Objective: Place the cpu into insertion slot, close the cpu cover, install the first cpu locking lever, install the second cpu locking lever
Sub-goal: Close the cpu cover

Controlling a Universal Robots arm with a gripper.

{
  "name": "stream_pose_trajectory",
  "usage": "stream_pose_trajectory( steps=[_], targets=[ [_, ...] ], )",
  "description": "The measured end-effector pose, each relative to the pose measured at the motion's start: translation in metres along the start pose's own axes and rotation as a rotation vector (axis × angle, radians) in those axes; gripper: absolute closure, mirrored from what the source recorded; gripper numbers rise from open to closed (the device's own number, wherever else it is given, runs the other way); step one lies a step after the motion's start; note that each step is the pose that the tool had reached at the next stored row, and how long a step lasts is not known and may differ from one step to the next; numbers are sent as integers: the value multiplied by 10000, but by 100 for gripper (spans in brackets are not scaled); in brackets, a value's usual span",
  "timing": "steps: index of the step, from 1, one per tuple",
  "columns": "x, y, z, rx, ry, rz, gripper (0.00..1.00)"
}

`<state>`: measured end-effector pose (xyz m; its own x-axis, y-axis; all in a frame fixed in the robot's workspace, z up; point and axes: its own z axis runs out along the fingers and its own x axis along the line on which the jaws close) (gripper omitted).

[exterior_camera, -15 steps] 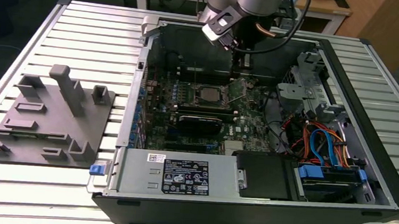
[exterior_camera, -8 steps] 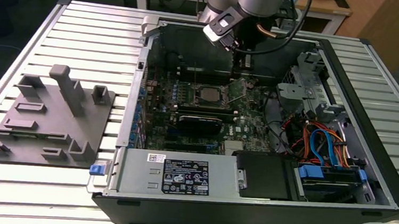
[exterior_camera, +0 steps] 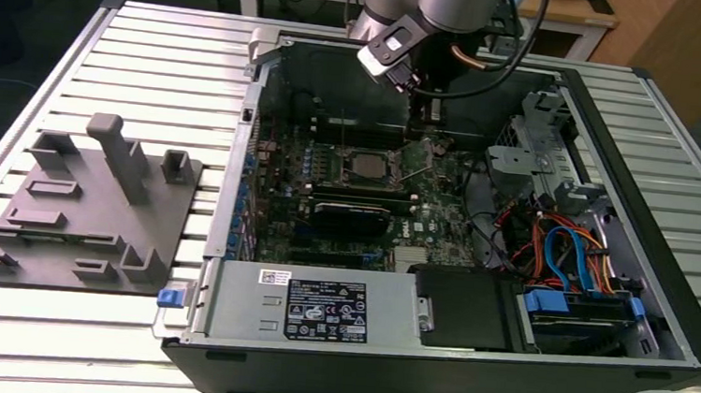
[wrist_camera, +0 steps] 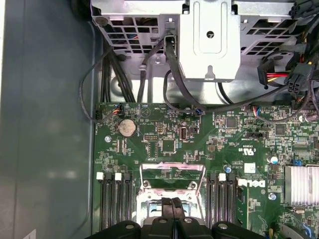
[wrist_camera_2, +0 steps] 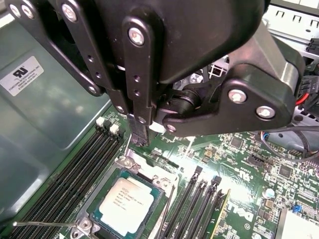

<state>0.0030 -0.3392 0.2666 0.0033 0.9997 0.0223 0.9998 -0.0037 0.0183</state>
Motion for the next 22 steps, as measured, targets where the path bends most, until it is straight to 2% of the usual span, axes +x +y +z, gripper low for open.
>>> stream_pose_trajectory(
  steps=[7,22],
  targets=[
    [-10,10,15,1,-1,0,90],
    [-16,119,39,0,1,0,90]
  ],
)
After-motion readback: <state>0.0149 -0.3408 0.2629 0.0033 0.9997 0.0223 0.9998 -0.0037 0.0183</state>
